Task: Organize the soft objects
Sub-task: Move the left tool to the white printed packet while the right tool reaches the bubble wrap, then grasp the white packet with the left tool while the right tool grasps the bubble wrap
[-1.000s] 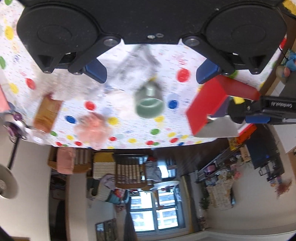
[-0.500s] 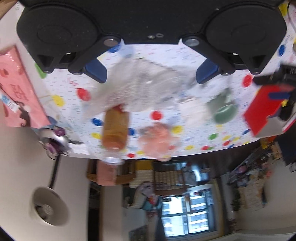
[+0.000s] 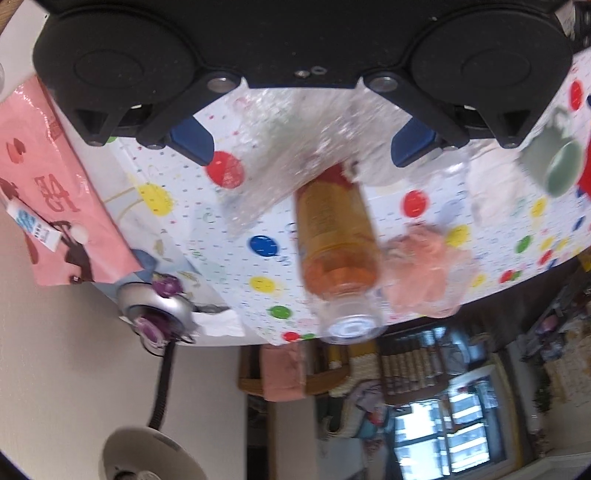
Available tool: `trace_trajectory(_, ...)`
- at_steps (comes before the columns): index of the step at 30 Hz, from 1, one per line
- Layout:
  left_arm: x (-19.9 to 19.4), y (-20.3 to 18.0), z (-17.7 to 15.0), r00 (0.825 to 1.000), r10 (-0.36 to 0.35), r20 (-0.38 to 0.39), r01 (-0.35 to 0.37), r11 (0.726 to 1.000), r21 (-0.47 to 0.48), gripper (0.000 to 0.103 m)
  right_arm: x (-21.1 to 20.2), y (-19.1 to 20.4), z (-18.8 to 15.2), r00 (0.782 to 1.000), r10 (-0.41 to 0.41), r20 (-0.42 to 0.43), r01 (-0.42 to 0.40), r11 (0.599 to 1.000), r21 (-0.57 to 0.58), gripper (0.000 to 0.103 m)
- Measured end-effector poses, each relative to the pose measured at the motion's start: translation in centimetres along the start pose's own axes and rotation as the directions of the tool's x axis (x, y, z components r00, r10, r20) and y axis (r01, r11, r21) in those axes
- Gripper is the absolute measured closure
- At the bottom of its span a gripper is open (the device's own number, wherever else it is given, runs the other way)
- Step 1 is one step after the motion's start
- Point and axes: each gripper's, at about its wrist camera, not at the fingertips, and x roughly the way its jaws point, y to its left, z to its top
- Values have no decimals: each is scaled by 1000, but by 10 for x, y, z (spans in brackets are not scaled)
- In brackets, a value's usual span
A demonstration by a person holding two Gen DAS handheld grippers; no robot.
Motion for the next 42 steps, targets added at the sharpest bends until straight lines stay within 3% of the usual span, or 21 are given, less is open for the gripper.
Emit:
trace_trajectory(8, 31, -9, -5, 998, 19, -58, -15, 998, 58, 1, 36, -14, 6, 997, -47, -59, 50, 998, 48, 8)
trace_trajectory(12, 41, -11, -5, 997, 17, -75, -12, 998, 59, 1, 52, -26, 3, 995, -25, -95, 38, 990, 135, 13)
trace_trajectory(21, 50, -11, -4, 996, 19, -92, -14, 998, 54, 2, 73, -43, -19, 982, 30, -185, 19, 966, 258, 32)
trace_trajectory(23, 51, -12, -4, 995, 24, -95, -18, 998, 62, 2, 73, -44, -25, 980, 38, -197, 15, 965, 262, 41)
trace_trajectory(29, 53, -17, -4, 993, 66, -96, -58, 995, 86, 20, 72, -46, -37, 977, 66, -203, -11, 965, 261, 69)
trace_trajectory(33, 50, -19, -5, 990, 105, -92, -96, 991, 98, 28, 67, -43, -43, 979, 54, -196, -10, 976, 217, 80)
trace_trajectory(37, 47, -20, -5, 989, 120, -91, -111, 989, 98, 36, 59, -38, -49, 984, 33, -174, -4, 987, 161, 97)
trace_trajectory(42, 41, -20, -9, 989, 114, -91, -108, 991, 75, 41, 36, -33, -55, 993, 27, -116, -15, 994, 109, 99)
